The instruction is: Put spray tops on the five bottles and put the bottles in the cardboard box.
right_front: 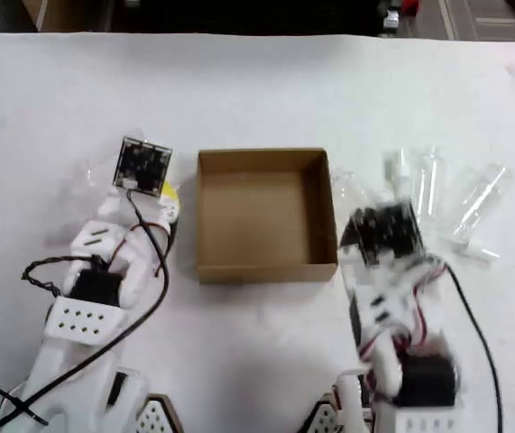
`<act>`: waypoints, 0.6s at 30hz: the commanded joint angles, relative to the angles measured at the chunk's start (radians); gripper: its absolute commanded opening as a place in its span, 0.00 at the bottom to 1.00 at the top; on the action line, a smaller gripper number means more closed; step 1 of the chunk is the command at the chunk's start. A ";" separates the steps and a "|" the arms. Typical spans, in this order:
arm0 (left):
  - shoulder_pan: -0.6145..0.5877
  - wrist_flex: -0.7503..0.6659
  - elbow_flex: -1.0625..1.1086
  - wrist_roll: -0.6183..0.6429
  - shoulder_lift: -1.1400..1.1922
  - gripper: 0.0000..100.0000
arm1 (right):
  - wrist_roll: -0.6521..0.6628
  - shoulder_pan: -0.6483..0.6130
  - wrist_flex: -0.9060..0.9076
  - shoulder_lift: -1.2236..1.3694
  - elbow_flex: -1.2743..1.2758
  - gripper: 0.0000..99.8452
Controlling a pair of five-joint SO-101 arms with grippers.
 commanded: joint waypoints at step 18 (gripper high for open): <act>-0.012 -0.147 0.072 0.003 -0.030 0.02 | 0.028 0.036 0.248 1.207 -0.944 0.13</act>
